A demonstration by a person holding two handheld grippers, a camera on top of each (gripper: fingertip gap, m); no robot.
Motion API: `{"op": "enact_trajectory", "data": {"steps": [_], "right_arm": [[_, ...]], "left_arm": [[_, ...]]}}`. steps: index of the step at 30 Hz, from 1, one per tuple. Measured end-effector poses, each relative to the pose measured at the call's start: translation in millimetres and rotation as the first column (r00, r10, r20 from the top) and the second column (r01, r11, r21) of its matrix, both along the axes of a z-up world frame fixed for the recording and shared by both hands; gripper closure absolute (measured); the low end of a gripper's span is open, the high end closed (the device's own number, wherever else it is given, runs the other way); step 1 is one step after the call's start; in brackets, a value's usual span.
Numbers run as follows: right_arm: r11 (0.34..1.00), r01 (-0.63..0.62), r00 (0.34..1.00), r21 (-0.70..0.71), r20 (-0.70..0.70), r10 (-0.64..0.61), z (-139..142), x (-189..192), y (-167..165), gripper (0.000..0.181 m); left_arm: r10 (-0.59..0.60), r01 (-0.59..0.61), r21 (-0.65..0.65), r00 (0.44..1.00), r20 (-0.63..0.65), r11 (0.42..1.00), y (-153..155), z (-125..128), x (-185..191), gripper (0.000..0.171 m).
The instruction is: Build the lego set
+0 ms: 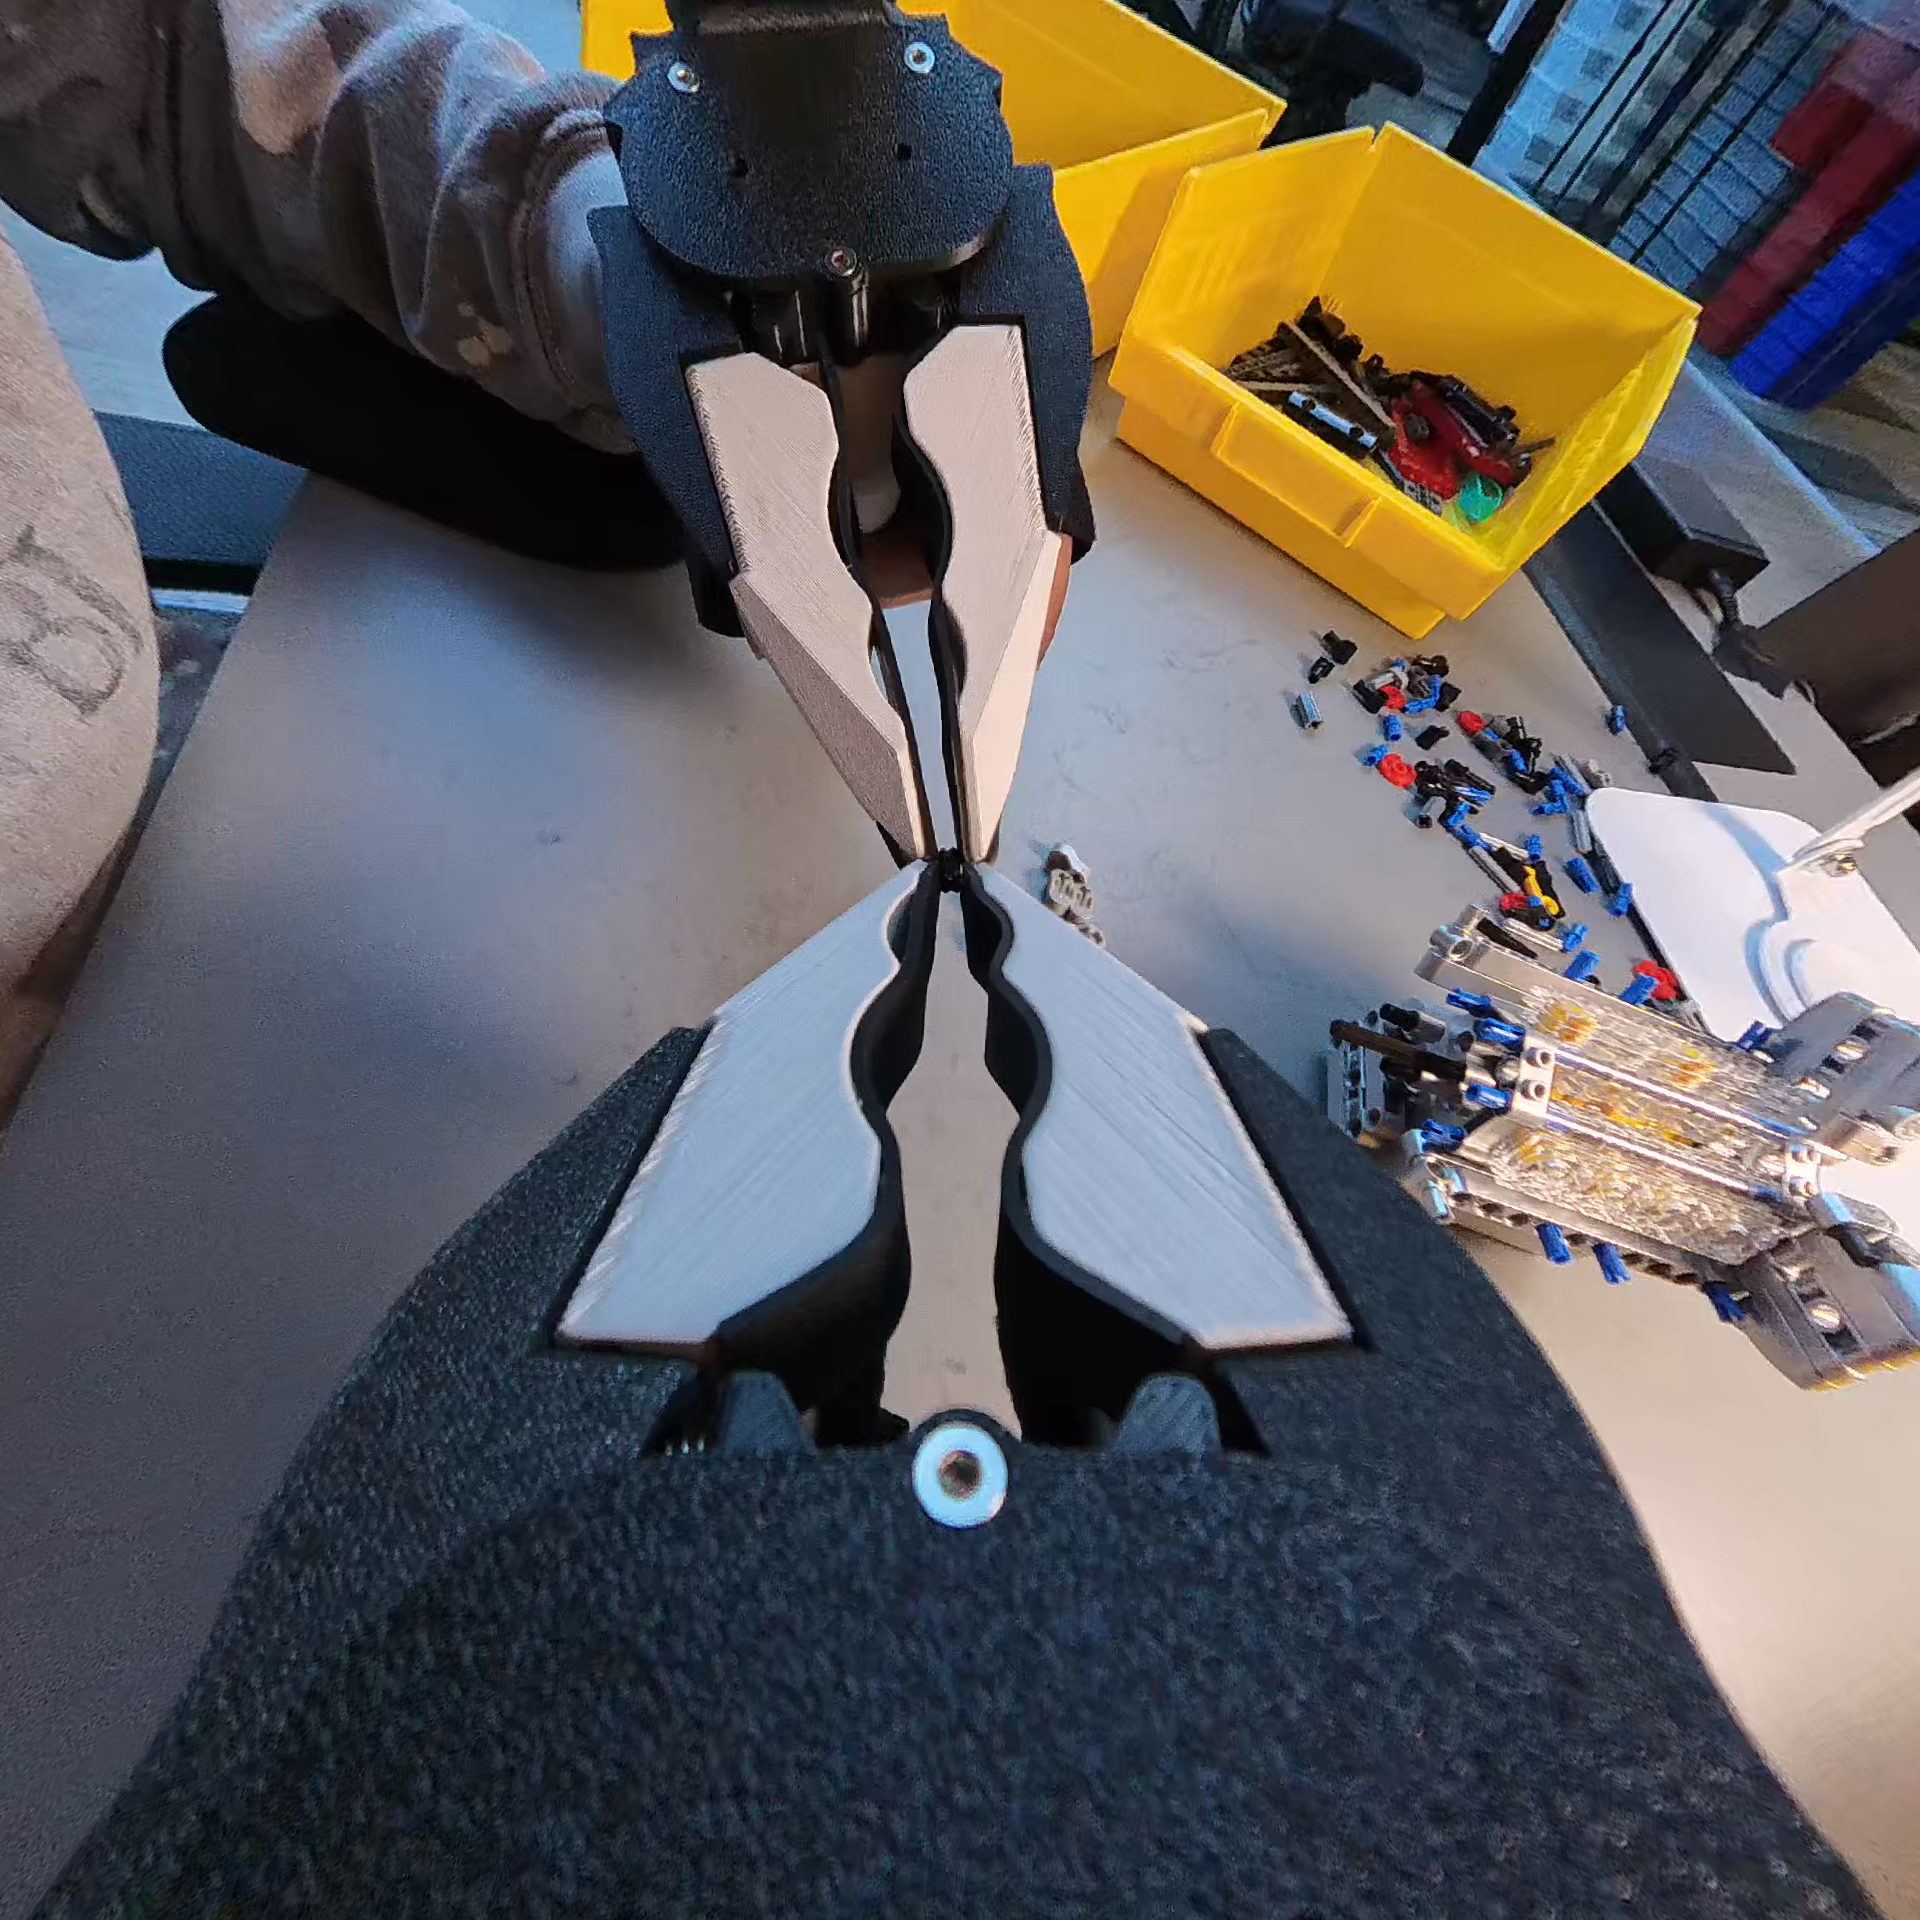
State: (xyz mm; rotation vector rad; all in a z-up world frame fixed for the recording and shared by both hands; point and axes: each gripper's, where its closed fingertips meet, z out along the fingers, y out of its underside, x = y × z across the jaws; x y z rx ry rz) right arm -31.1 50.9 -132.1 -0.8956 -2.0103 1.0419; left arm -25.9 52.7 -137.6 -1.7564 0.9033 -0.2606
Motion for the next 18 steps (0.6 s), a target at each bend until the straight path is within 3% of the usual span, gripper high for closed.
{"op": "enact_trajectory", "data": {"steps": [12,15,18], "right_arm": [[1.0,-0.016,0.999,-0.027,0.029,0.017,-3.3,-2.2,0.5,0.177],[1.0,0.0,0.997,-0.018,0.074,0.001,-11.0,-0.9,5.8,0.178],[1.0,0.007,0.991,0.004,0.137,-0.007,-24.7,2.1,8.0,0.178]], "left_arm": [[-0.01,0.01,-0.01,1.0,-0.001,1.0,-0.9,-1.3,-1.3,0.169],[0.013,-0.013,-0.053,1.0,-0.008,0.998,0.9,-7.2,-15.0,0.166],[0.002,0.0,-0.198,1.0,0.011,0.98,-3.0,-26.2,-27.8,0.156]]}}
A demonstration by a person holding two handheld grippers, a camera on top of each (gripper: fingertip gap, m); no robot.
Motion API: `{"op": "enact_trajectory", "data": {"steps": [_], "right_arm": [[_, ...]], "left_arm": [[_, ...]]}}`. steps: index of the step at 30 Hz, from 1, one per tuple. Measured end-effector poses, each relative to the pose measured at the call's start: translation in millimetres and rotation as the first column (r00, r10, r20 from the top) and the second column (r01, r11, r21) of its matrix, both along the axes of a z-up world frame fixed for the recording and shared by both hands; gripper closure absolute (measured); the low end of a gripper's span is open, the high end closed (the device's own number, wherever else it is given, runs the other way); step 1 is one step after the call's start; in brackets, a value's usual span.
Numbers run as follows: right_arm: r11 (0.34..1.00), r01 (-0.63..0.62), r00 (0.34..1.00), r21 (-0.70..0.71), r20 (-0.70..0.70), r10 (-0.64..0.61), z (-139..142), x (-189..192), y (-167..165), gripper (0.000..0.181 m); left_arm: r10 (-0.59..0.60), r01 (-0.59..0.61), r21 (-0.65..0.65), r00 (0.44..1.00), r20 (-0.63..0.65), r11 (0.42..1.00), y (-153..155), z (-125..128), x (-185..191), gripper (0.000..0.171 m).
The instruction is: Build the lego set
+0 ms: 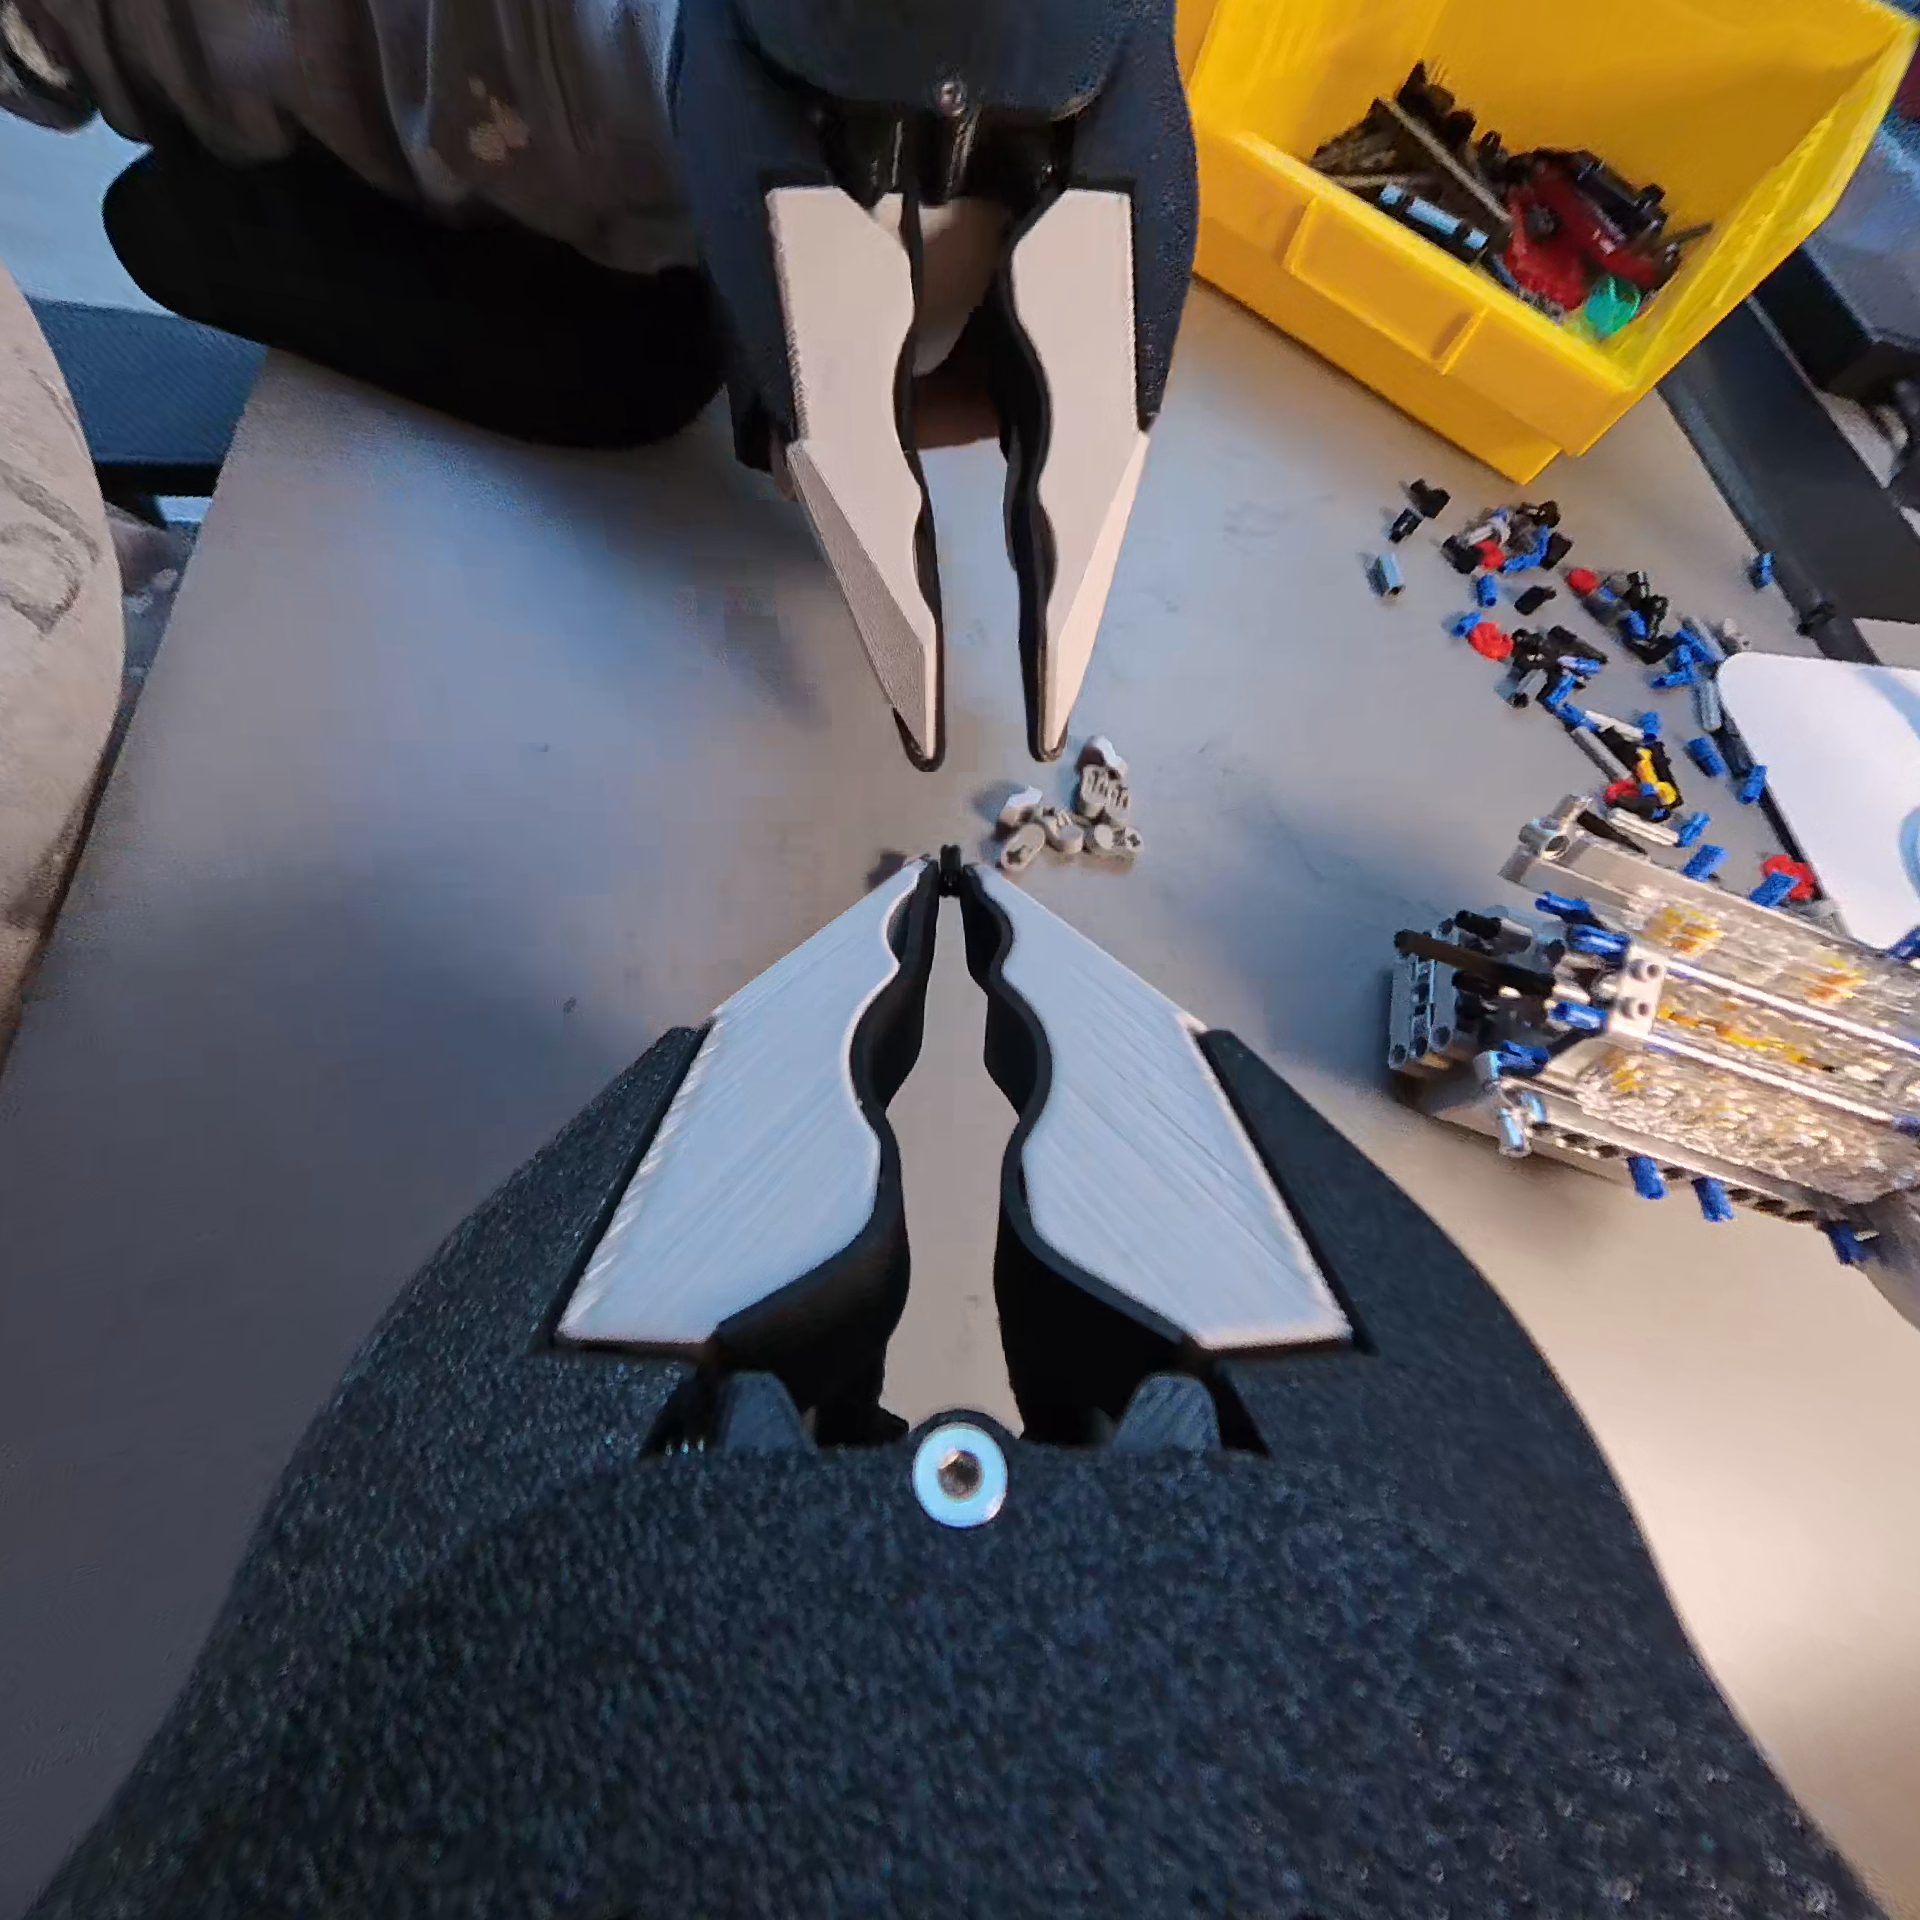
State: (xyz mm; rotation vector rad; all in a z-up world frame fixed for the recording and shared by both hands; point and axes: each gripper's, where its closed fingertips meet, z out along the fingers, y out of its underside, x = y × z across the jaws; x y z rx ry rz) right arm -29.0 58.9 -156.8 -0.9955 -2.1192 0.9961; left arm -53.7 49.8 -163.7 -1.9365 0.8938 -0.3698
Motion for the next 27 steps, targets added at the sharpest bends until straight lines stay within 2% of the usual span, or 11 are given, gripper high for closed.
{"op": "enact_trajectory", "data": {"steps": [3,7,15,27], "right_arm": [[1.0,0.0,0.997,0.021,0.072,-0.002,-15.8,1.0,-0.8,0.178],[1.0,-0.015,0.991,0.025,0.133,0.012,-29.1,-1.2,-5.5,0.178],[0.998,-0.03,0.97,0.063,0.243,0.014,-45.9,-6.2,-8.5,0.178],[0.99,-0.06,0.943,0.129,0.333,0.014,-45.4,-10.5,-10.5,0.178]], "left_arm": [[-0.031,0.028,-0.137,0.999,-0.024,0.99,-6.5,-27.6,-2.7,0.15],[-0.069,0.05,-0.185,0.993,-0.096,0.982,-10.0,-45.2,3.0,0.151],[-0.069,0.049,-0.21,0.994,-0.09,0.976,-9.3,-48.9,9.4,0.167],[-0.067,0.048,-0.21,0.994,-0.088,0.976,-9.7,-49.0,10.3,0.167]]}}
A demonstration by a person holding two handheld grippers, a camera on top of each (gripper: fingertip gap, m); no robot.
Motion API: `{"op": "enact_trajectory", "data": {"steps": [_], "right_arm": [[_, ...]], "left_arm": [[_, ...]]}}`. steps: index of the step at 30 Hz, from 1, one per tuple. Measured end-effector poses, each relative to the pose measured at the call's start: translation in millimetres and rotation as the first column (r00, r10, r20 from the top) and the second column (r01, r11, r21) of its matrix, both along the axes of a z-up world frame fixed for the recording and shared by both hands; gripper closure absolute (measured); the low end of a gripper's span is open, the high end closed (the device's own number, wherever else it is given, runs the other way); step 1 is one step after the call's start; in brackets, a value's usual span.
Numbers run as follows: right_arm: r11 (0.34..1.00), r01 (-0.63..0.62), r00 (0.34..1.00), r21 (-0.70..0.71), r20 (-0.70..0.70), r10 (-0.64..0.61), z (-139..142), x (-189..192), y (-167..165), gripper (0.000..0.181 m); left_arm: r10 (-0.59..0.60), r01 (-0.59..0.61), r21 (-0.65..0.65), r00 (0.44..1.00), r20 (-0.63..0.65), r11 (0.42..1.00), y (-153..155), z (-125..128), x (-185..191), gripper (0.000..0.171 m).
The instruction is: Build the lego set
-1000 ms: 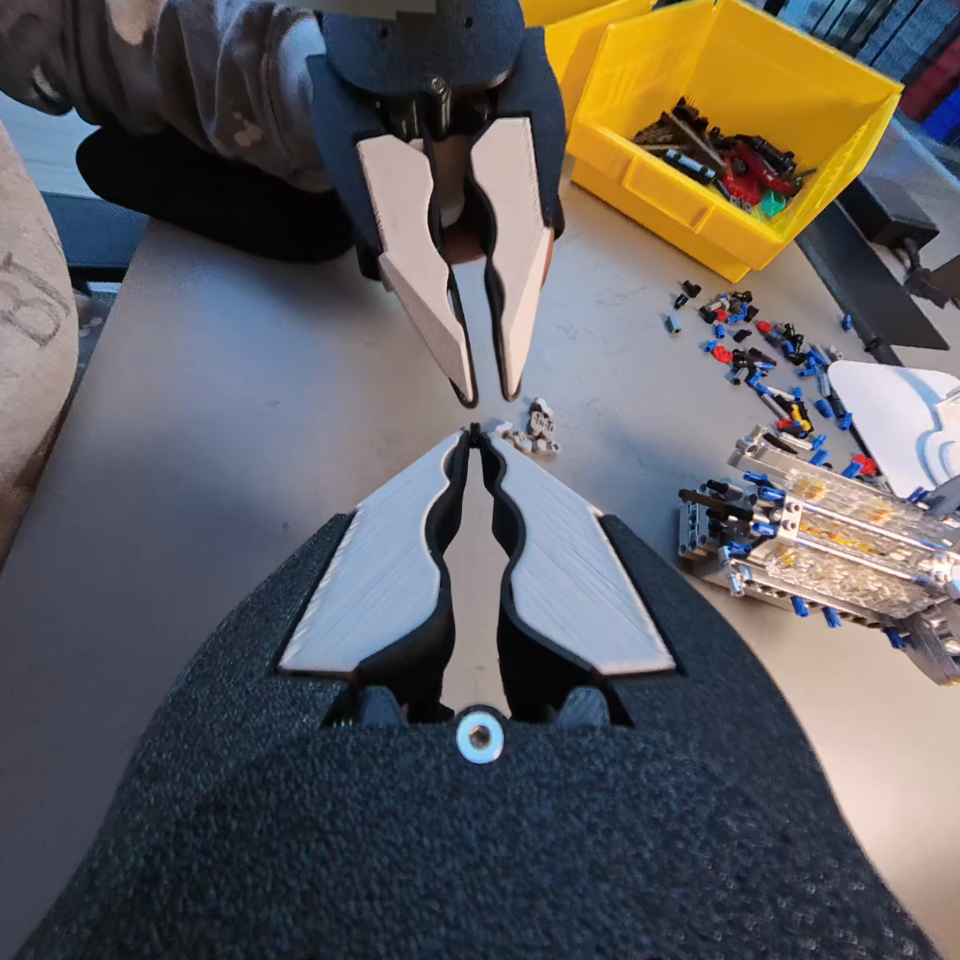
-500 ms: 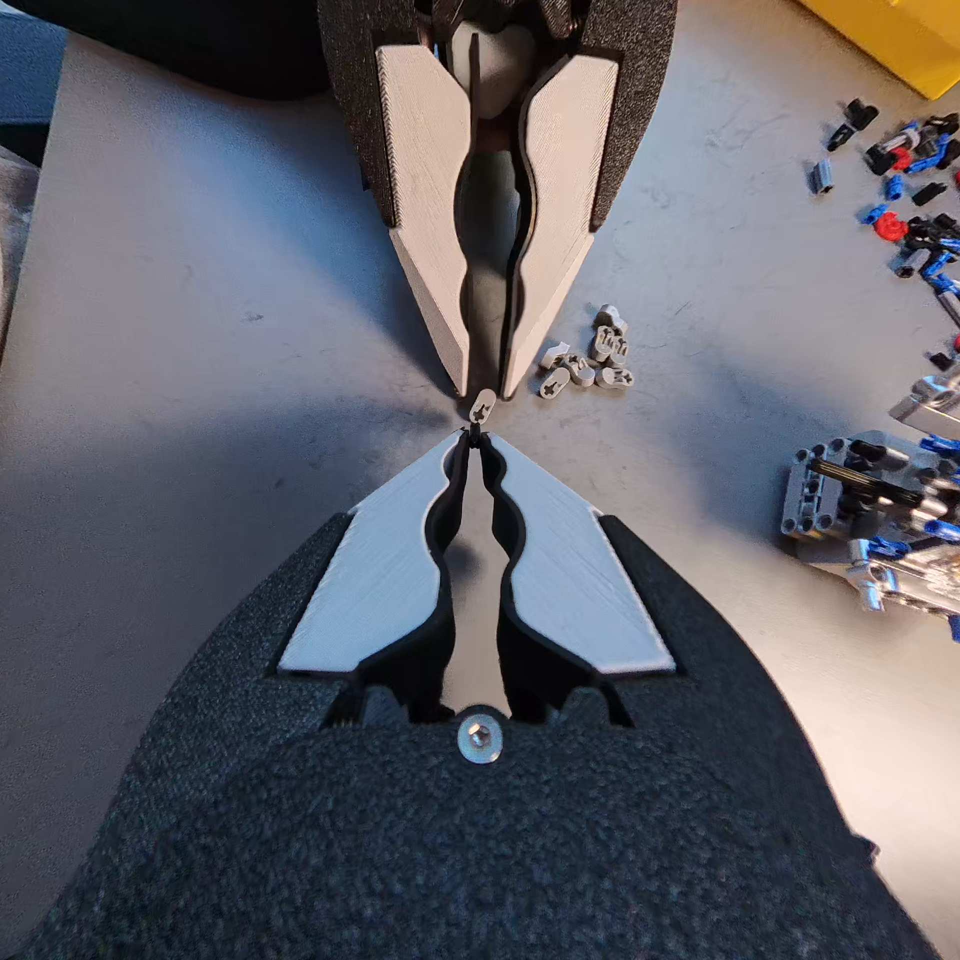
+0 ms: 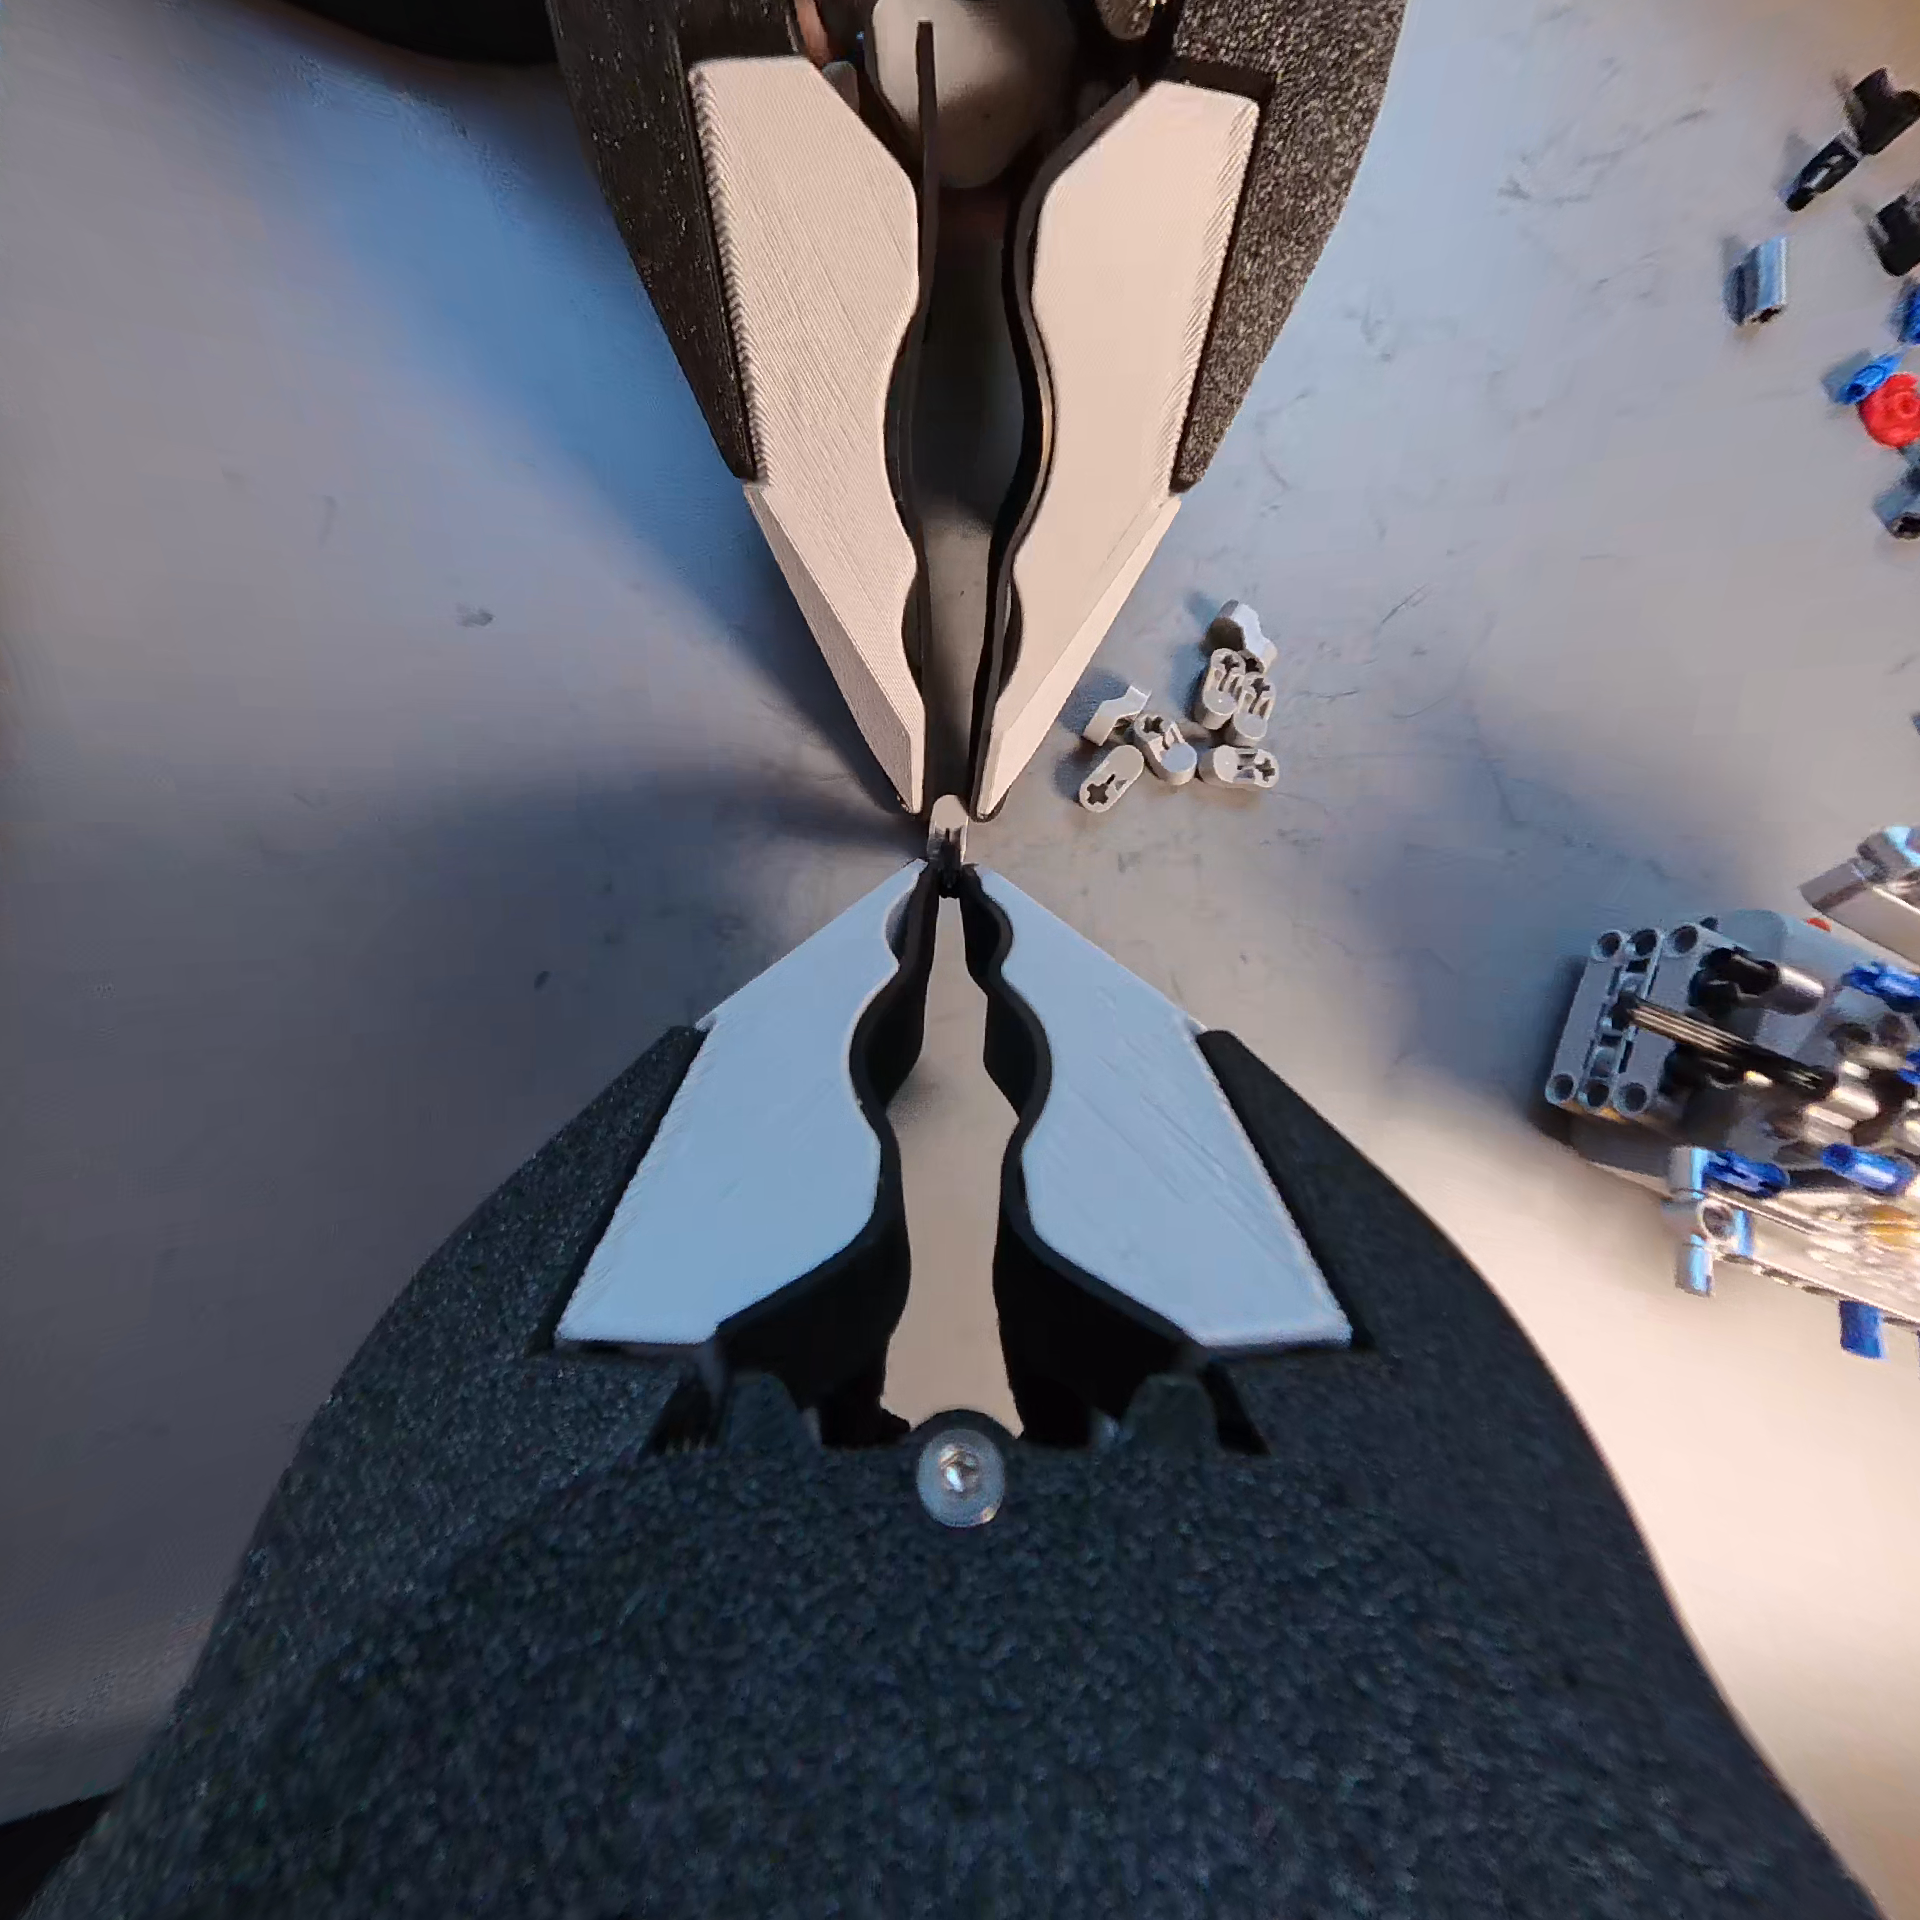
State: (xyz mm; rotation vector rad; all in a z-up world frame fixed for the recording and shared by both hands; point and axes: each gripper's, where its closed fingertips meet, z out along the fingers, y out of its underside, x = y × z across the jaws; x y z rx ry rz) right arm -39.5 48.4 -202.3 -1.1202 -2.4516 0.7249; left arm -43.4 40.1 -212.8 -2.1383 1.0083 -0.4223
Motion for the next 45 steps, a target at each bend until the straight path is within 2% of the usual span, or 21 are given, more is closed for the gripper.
{"op": "enact_trajectory", "data": {"steps": [17,26,45], "right_arm": [[0.973,-0.155,0.986,0.171,0.093,0.14,-1.4,1.7,-0.8,0.179],[0.921,-0.265,0.962,0.284,0.138,0.235,-1.4,2.2,-0.5,0.179],[0.793,-0.399,0.916,0.46,0.172,0.362,-2.3,2.3,-2.7,0.179]], "left_arm": [[-0.009,0.009,0.0,1.0,0.008,1.0,-0.5,0.0,2.1,0.166],[-0.012,0.012,-0.015,1.0,0.021,1.0,-0.6,0.0,2.7,0.166],[-0.012,0.013,-0.033,0.999,0.033,0.999,-0.8,0.2,3.2,0.167]]}}
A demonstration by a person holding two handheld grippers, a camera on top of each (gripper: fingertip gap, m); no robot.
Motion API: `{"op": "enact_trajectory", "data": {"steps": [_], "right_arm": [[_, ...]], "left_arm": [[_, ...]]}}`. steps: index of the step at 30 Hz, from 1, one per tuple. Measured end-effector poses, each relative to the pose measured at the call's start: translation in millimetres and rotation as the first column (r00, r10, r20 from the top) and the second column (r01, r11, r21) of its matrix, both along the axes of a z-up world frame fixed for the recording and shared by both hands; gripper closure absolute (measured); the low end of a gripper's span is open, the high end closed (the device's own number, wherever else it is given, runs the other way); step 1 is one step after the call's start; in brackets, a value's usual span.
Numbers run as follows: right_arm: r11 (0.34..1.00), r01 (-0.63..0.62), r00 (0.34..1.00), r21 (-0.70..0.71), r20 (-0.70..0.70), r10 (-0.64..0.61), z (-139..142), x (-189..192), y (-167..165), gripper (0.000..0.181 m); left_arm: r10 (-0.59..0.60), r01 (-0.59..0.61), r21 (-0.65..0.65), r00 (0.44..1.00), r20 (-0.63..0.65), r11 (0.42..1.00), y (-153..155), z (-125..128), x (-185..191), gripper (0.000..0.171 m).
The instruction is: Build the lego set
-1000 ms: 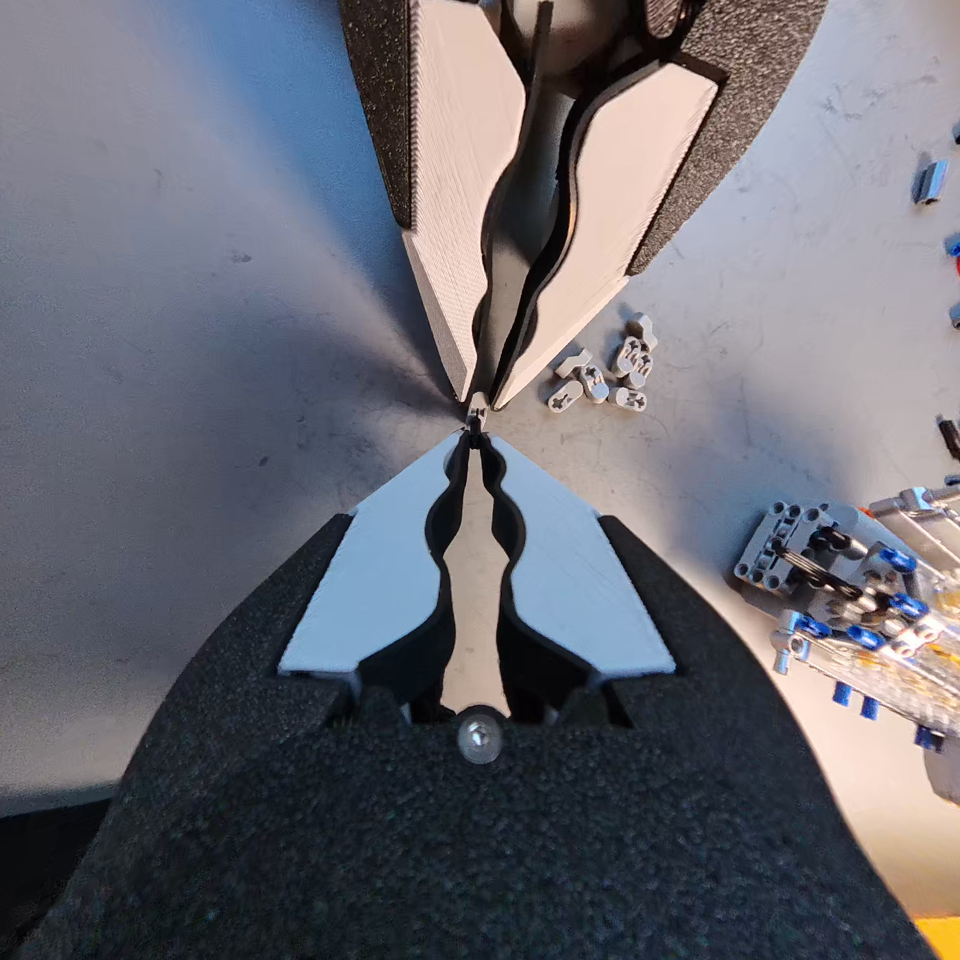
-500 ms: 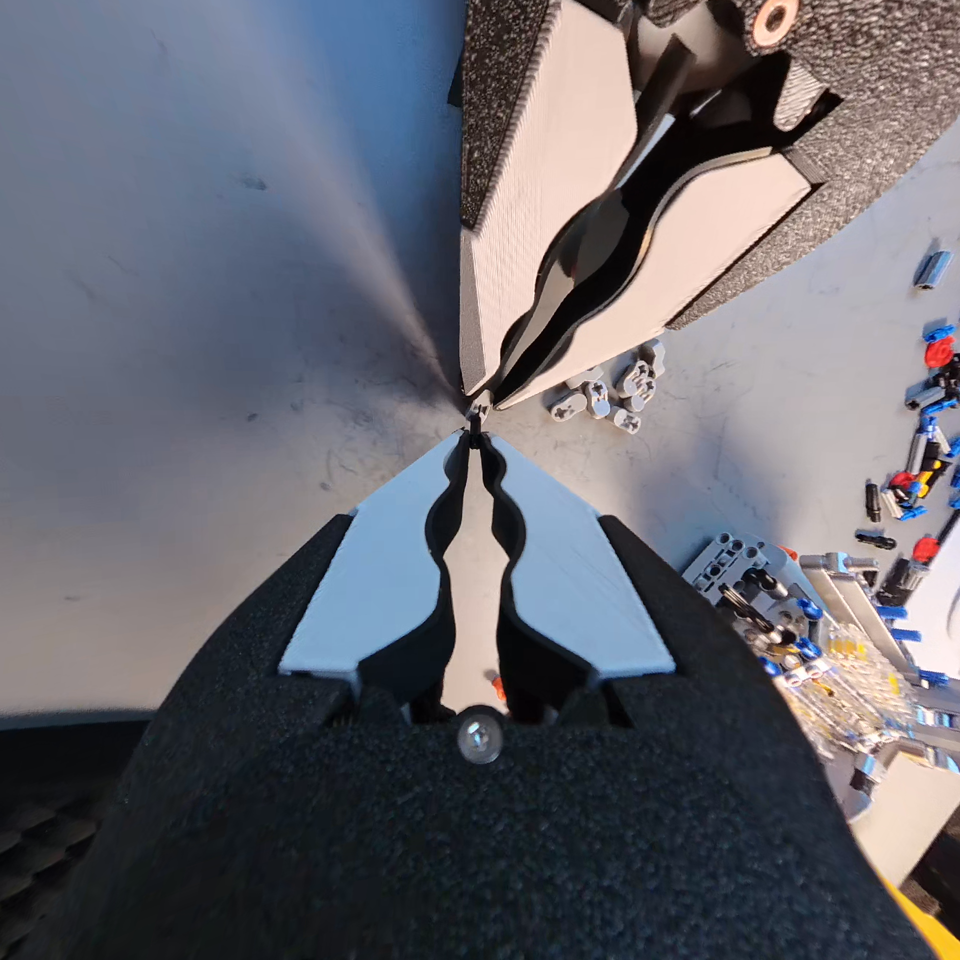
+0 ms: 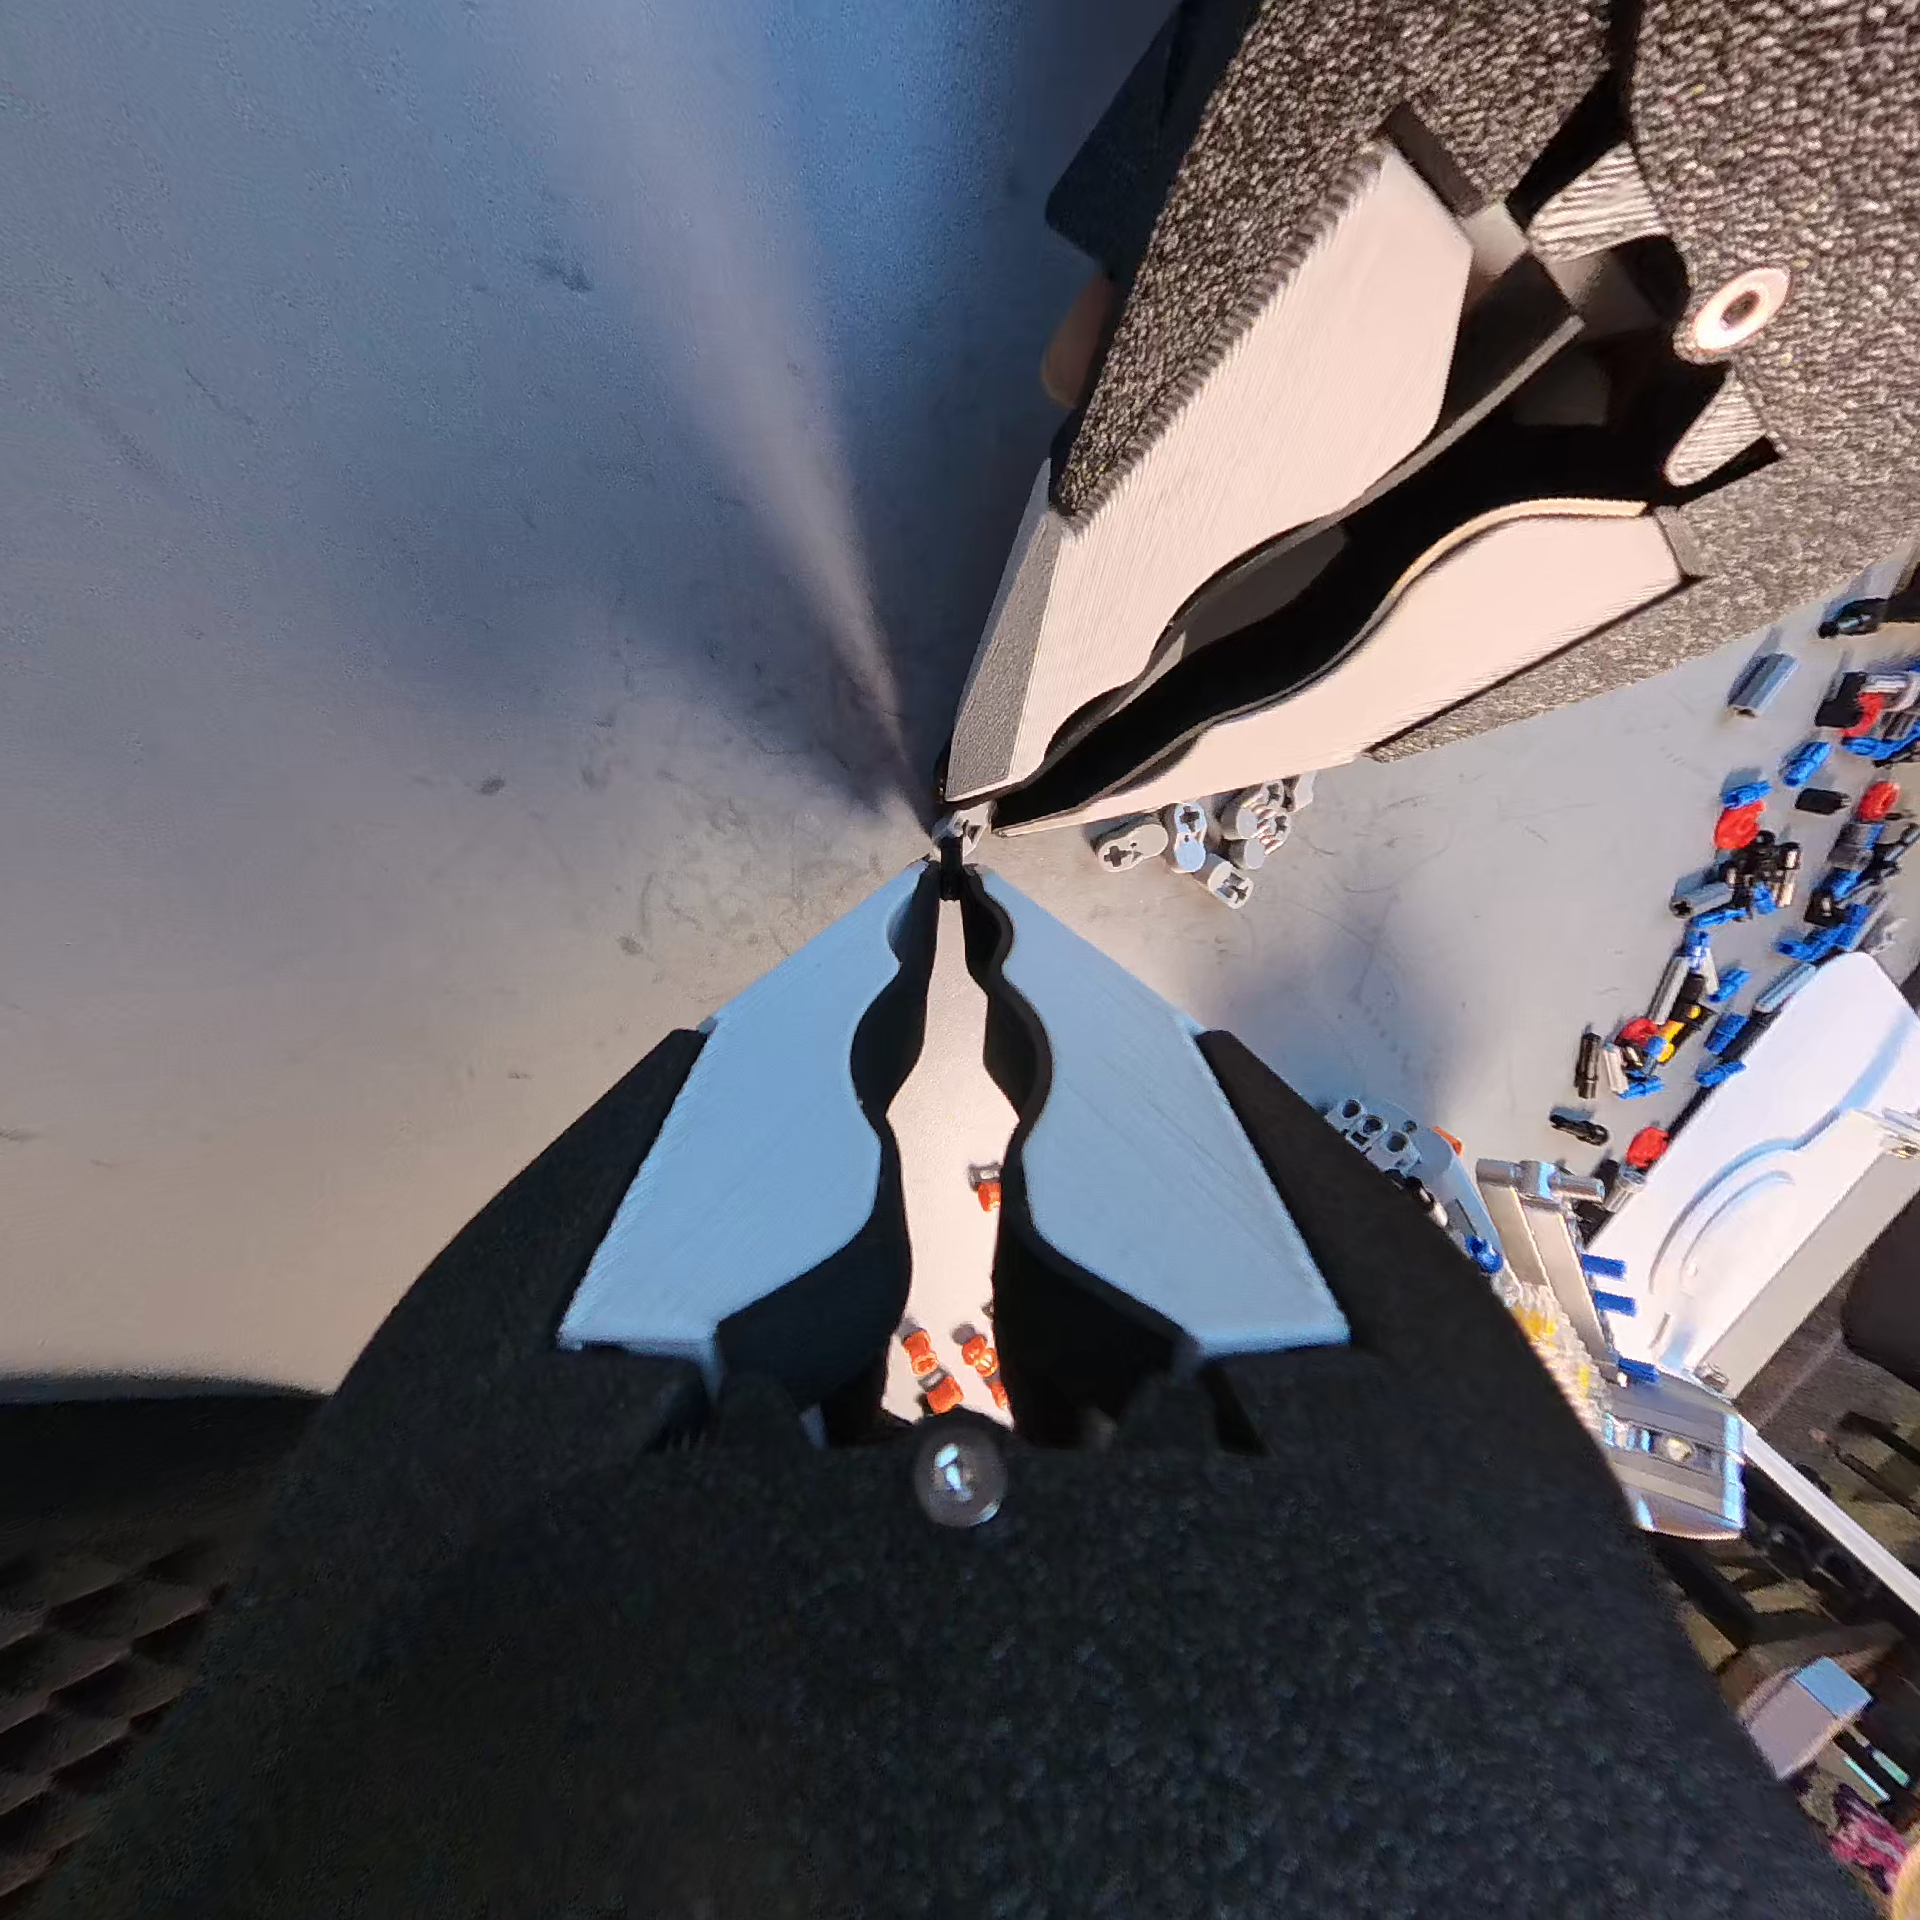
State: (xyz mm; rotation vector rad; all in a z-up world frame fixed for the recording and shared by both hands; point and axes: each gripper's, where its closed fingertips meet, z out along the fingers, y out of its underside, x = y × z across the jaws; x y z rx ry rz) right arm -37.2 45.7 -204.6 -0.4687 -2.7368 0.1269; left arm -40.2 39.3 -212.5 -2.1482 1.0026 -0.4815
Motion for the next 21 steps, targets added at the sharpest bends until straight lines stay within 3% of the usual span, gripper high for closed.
{"op": "enact_trajectory", "data": {"steps": [21], "right_arm": [[0.987,0.112,0.992,-0.115,-0.036,-0.117,-1.5,0.2,-0.5,0.173]], "left_arm": [[0.002,-0.001,0.004,1.0,-0.016,1.0,-0.1,-0.7,1.2,0.167]]}}
